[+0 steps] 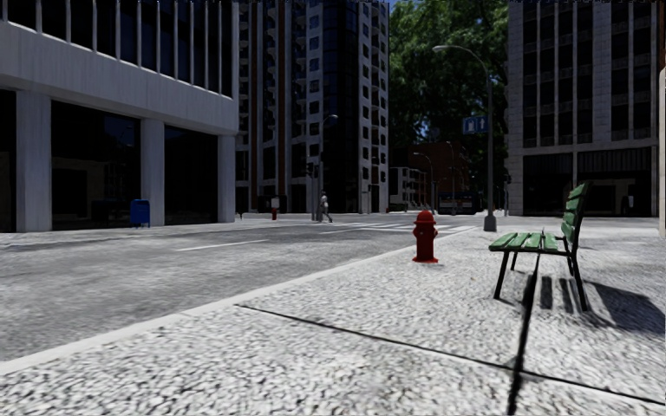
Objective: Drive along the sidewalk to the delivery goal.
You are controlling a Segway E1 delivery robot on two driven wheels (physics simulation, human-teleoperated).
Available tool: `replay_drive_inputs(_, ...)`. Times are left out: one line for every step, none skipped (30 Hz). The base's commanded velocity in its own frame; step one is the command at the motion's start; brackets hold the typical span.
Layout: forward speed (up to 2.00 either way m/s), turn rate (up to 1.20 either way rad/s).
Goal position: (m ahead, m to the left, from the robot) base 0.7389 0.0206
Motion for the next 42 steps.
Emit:
replay_drive_inputs(0.91,0.63)
replay_drive_inputs(0.88,0.63)
replay_drive_inputs(0.85,0.62)
replay_drive_inputs(0.82,0.62)
replay_drive_inputs(0.82,0.62)
replay_drive_inputs(0.80,0.61)
replay_drive_inputs(0.78,0.60)
replay_drive_inputs(0.78,0.60)
replay_drive_inputs(0.74,0.60)
replay_drive_inputs(0.72,0.59)
replay_drive_inputs(0.72,0.59)
replay_drive_inputs(0.71,0.59)
replay_drive_inputs(0.71,0.58)
replay_drive_inputs(0.71,0.57)
replay_drive_inputs(0.71,0.42)
replay_drive_inputs(0.71,0.42)
replay_drive_inputs(0.71,0.00)
replay_drive_inputs(0.70,0.00)
replay_drive_inputs(0.70,0.00)
replay_drive_inputs(0.70,0.00)
replay_drive_inputs(0.70,0.00)
replay_drive_inputs(0.70,0.00)
replay_drive_inputs(0.70,0.00)
replay_drive_inputs(0.70,0.00)
replay_drive_inputs(0.70,0.00)
replay_drive_inputs(0.64,0.00)
replay_drive_inputs(0.64,0.00)
replay_drive_inputs(0.00,0.00)
replay_drive_inputs(0.00,0.00)
replay_drive_inputs(0.00,0.00)
replay_drive_inputs(0.00,0.00)
replay_drive_inputs(0.00,0.00)
replay_drive_inputs(0.00,0.00)
replay_drive_inputs(0.00,0.00)
replay_drive_inputs(0.00,0.00)
replay_drive_inputs(0.00,0.00)
replay_drive_inputs(0.00,0.00)
replay_drive_inputs(0.00,0.00)
replay_drive_inputs(0.00,0.00)
replay_drive_inputs(0.00,0.00)
replay_drive_inputs(0.00,0.00)
replay_drive_inputs(0.00,0.00)
